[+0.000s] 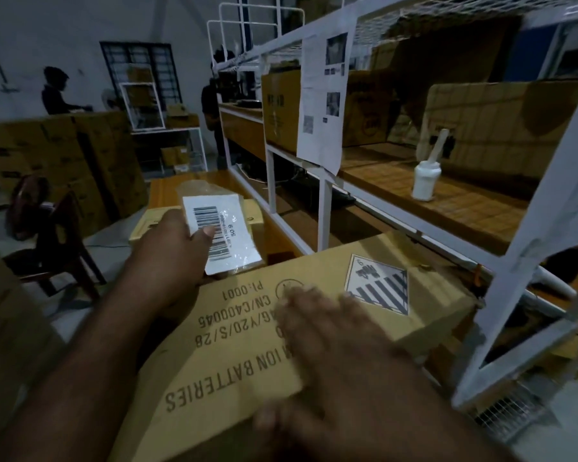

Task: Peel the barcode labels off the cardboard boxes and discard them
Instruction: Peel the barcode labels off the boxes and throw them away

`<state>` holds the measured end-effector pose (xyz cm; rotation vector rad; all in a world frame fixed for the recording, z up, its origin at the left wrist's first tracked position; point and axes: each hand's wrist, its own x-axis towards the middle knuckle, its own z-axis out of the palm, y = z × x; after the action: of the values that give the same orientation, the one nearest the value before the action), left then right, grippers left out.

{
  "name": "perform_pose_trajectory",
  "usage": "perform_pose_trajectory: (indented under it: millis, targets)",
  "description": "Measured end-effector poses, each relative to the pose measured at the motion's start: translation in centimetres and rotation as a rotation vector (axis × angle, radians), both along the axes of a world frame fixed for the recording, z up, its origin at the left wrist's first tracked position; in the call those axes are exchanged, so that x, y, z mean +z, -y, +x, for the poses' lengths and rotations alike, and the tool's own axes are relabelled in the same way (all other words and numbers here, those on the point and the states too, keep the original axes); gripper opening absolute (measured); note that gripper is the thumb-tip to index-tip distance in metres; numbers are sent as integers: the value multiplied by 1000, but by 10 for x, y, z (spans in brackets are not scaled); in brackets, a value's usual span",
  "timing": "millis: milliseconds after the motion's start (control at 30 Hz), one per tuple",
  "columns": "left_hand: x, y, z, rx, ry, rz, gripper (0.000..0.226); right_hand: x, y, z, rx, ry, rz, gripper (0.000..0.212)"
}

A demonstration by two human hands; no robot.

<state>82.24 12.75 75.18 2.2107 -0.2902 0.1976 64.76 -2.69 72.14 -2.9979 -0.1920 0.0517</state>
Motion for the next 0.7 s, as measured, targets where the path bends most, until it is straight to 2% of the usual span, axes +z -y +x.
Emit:
perform_pose_trajectory:
  millis: [100,167,233,300,333,367,433,467,500,600,700]
  targets:
    - [3,1,0,-20,20,-25,31,7,5,20,-119,79,-14,108]
    - [4,1,2,-22,6,-59,30,10,-17,37,-72,93,57,111]
    - [3,-1,6,-8,-4,-64,29,8,-51,41,103,119,33,96]
    - [1,-2,10,-4,2,-47,26,-19,-69,42,284,252,-56,59]
    - [1,-3,13,8,19,-30,23,-29,-64,37,267,209,46,47]
    - [1,-4,15,31,42,-18,21,-32,-54,34,301,175,164,43]
    - [0,-10,16,99,88,-7,21,-28,-27,33,374,218,61,53]
    - [-3,-16,15,140,113,-22,21,-18,-8,34,342,199,-17,63]
    - [-6,-23,12,182,140,-78,21,-9,13,32,246,162,9,71]
    - [-20,-49,-5,266,158,-318,19,-5,76,36,-210,355,284,88]
    - [-23,-63,-23,270,63,-545,14,-16,104,59,-414,445,340,70]
